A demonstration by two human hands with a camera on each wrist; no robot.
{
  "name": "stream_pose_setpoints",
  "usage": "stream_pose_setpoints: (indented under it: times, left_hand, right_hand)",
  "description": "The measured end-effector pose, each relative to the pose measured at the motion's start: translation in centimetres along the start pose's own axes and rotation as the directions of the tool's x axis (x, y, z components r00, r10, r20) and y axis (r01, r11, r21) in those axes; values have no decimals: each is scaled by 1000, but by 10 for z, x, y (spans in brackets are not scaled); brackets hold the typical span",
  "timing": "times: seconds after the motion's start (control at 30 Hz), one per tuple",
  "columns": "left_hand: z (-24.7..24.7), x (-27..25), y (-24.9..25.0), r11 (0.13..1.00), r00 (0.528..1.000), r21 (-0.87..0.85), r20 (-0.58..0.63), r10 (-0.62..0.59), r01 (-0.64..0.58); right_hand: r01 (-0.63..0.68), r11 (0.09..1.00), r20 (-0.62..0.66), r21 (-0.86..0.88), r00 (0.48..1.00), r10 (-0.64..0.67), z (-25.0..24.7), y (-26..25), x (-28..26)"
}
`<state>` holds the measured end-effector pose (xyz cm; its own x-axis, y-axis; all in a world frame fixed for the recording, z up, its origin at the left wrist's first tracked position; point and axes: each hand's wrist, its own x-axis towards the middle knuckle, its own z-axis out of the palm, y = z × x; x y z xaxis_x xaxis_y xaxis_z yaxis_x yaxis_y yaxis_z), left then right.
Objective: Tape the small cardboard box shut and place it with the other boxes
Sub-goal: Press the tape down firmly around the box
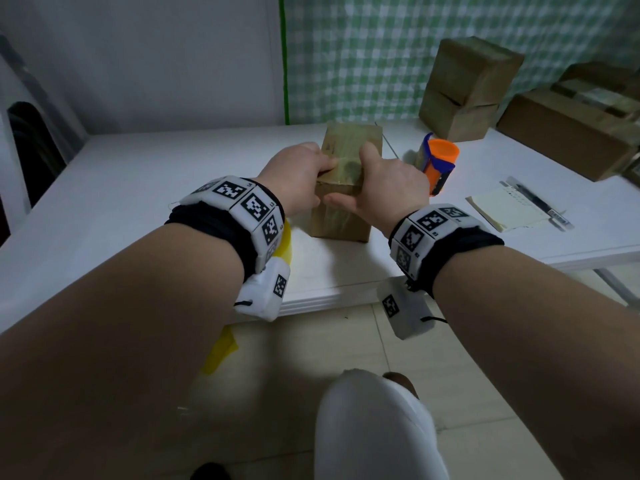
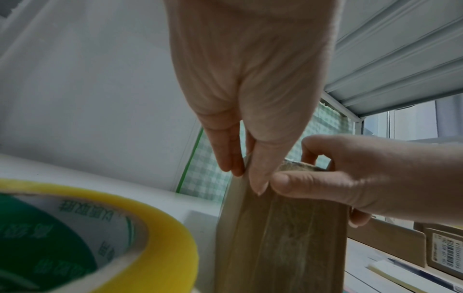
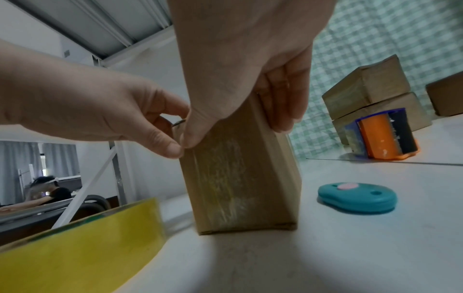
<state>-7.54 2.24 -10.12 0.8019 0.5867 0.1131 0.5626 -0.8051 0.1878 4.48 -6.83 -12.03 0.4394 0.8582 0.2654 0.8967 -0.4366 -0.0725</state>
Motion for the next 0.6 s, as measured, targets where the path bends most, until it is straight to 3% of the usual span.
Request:
stream_pose_setpoints:
  times: [0.6]
  left_hand:
    - [6, 1, 17, 987, 984, -71, -102, -150, 143]
  right_hand:
    - [27, 996, 9, 80, 1000, -28, 5, 7, 6]
